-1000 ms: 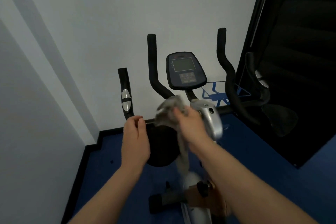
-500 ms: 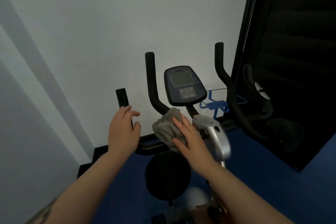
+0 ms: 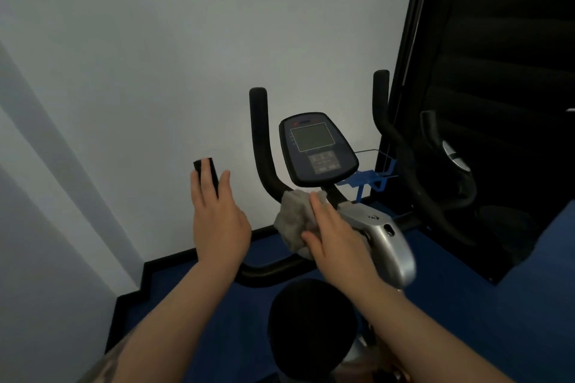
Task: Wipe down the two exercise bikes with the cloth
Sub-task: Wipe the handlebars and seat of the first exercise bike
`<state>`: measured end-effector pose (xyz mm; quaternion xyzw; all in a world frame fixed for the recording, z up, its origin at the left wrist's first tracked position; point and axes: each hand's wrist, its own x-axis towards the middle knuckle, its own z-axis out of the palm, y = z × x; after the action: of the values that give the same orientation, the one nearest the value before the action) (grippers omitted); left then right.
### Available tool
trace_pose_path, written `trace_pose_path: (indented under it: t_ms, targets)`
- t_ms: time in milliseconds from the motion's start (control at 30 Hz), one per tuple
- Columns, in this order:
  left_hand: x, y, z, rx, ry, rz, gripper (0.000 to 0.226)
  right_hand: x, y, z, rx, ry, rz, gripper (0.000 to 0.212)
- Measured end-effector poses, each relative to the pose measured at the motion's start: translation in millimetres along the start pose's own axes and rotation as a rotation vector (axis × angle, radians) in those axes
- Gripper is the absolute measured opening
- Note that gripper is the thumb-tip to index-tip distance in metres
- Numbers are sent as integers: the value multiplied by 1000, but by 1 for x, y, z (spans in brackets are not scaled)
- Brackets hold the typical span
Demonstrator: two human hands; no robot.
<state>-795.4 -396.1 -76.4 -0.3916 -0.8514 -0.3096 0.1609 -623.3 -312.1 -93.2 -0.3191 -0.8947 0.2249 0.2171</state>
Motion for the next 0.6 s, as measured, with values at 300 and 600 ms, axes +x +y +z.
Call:
trace_pose_path:
  t_ms: [300, 600]
  targets:
    - [-2, -2, 2, 62, -32, 11, 65, 56, -20, -10, 52, -113, 4, 39]
    - [0, -3, 4, 87, -35, 34, 63, 86, -33, -2, -139, -167, 55, 45]
